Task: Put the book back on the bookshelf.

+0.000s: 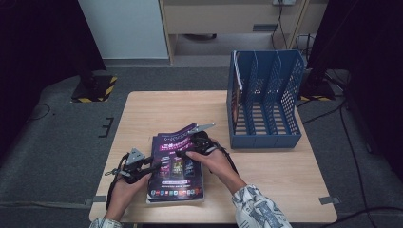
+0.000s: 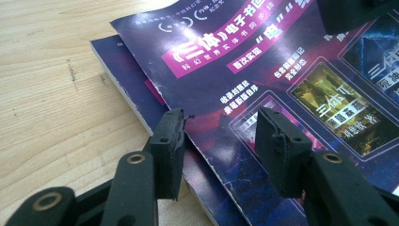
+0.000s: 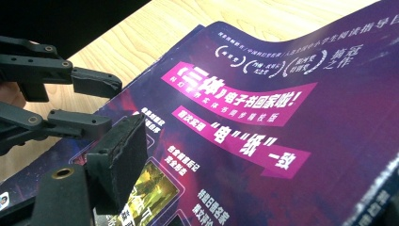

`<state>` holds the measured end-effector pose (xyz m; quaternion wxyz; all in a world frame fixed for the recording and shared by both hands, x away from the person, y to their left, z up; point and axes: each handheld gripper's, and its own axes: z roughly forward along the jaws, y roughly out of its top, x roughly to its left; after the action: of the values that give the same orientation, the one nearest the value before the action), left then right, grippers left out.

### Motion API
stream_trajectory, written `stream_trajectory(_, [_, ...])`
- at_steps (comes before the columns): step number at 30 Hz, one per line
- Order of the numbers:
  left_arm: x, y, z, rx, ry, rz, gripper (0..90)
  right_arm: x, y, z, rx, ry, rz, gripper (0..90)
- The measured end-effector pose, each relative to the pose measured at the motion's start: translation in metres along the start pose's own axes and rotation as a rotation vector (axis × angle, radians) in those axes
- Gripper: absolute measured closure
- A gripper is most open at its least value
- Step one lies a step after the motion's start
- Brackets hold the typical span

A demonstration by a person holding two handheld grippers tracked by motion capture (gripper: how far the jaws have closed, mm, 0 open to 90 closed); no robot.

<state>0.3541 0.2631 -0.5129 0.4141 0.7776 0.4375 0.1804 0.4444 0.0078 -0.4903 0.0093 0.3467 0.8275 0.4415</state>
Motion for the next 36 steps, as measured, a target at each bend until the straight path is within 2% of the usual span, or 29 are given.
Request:
stream_trajectory(6, [0.000,0.000,0.000,0.001,-0.002,-0.002,52.0,0.004,0.001,-0.001,-0.003,-0.009,-0.016,26.9])
stream_trajectory(10, [0.001,0.000,0.000,0.004,-0.002,0.005,51.6,0.009,0.001,0.003,0.021,0.004,-0.026,27.3])
stream_trajectory(13, [0.001,0.000,0.000,0.003,-0.002,0.006,51.6,0.012,0.000,0.007,0.035,-0.017,-0.038,30.3])
stream_trajectory(17, [0.001,0.000,0.000,0.003,-0.002,0.006,51.5,0.011,0.000,0.006,0.039,-0.041,-0.039,40.5])
stream_trajectory(19, [0.001,0.000,0.000,0.004,-0.005,0.002,50.4,0.010,0.000,0.006,0.032,-0.046,-0.027,49.0])
stream_trajectory(22, [0.000,0.000,0.001,0.008,-0.008,0.001,45.9,0.009,0.001,0.004,0.001,-0.058,-0.013,60.4])
stream_trajectory(24, [-0.002,0.001,0.003,0.011,-0.027,-0.008,34.3,0.009,0.002,0.001,-0.026,-0.059,-0.015,68.1])
stream_trajectory(25, [-0.003,0.002,0.003,0.017,-0.028,-0.002,31.7,0.009,0.003,0.000,-0.038,-0.060,-0.010,70.9])
stream_trajectory(27, [-0.004,0.004,0.004,0.020,-0.029,-0.002,28.3,0.008,0.006,-0.005,-0.072,-0.038,-0.008,74.5])
stream_trajectory(31, [-0.002,0.005,0.003,0.010,-0.034,-0.017,23.8,0.015,0.014,-0.014,-0.122,-0.030,-0.067,78.4])
stream_trajectory(36, [-0.001,0.005,0.003,0.002,-0.067,-0.038,23.5,0.024,0.023,-0.027,-0.190,-0.056,-0.138,80.3])
